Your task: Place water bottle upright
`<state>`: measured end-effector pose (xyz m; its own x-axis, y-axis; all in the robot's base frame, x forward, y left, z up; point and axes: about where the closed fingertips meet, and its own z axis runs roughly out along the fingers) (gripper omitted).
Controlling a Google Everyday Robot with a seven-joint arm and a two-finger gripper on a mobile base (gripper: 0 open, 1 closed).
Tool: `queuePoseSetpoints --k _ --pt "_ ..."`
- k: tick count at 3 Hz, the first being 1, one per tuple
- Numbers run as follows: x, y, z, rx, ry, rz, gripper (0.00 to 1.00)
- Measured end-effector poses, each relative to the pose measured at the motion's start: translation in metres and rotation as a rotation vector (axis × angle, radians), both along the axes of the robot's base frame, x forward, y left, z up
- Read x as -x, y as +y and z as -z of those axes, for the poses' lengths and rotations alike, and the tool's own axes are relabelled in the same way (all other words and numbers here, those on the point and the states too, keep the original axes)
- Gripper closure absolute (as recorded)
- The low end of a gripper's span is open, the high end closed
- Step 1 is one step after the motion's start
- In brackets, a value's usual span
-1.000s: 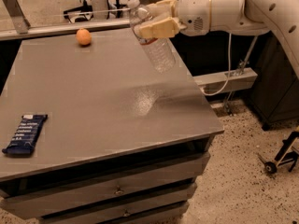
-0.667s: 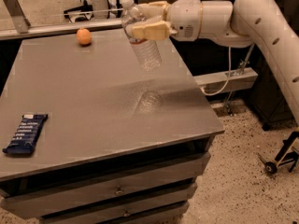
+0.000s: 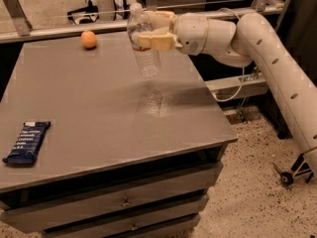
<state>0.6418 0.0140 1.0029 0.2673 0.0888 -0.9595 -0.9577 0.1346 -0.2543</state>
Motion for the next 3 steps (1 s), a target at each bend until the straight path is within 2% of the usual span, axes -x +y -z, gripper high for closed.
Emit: queuePoseSetpoints --k 2,3 --pt "-0.008 -0.014 0.03 -0.161 0.068 0.006 1.0" --pt "-0.015 -0.021 0.034 -0.191 0.11 0.012 1.0"
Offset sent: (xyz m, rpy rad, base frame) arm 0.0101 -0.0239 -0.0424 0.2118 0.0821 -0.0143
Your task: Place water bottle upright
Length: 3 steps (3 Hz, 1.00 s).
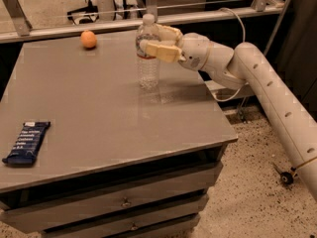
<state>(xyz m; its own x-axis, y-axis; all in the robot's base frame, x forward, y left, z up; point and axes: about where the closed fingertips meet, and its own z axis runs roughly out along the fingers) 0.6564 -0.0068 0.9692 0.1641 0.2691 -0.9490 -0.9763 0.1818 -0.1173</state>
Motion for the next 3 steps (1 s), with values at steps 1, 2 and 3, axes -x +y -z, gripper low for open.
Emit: queuePoseSetpoints --k 1,2,3 --pt "-0.005 -0.007 0.006 0.004 0.065 -0.003 0.97" --pt "-0.004 -0.008 0.016 -0.015 0.106 -0.012 0.89" --pt "-0.001 -0.008 0.021 -0.031 0.107 -0.014 0.58"
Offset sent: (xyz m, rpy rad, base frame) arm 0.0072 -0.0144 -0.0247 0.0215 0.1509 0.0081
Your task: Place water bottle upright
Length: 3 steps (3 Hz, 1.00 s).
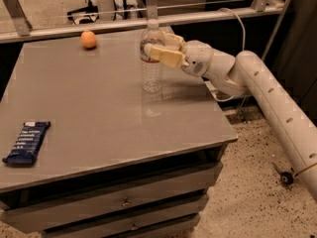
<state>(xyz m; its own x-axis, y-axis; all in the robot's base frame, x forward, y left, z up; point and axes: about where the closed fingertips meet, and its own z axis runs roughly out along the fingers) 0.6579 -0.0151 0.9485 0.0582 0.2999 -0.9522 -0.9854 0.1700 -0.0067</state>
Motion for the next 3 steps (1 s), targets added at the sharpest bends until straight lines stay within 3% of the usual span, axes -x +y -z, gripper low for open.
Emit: queuePoseSetpoints --k 1,2,3 --pt "0.0 0.0 -0.001 0.0 0.0 0.0 0.35" --pt "0.002 -0.003 -0.001 0.0 -0.007 0.002 0.04" --pt "0.01 -0.017 -0.004 0.012 -0.031 0.007 0.0"
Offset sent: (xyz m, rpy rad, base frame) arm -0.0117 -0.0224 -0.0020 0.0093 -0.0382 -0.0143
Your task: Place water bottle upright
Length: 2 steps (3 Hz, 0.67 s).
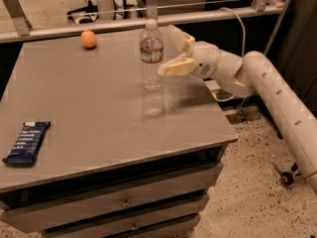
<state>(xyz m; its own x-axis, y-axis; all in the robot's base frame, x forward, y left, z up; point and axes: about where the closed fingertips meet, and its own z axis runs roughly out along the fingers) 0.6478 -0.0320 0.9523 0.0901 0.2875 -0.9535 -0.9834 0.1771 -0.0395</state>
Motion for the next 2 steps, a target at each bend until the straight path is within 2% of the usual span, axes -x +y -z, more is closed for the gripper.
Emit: queuePoseSetpoints --k 1,2 --pt "0.006 -0.019 -0.007 0.059 -0.023 0.006 0.0" --pt "0.012 -0.06 -0.031 0.178 -0.043 0.026 0.0"
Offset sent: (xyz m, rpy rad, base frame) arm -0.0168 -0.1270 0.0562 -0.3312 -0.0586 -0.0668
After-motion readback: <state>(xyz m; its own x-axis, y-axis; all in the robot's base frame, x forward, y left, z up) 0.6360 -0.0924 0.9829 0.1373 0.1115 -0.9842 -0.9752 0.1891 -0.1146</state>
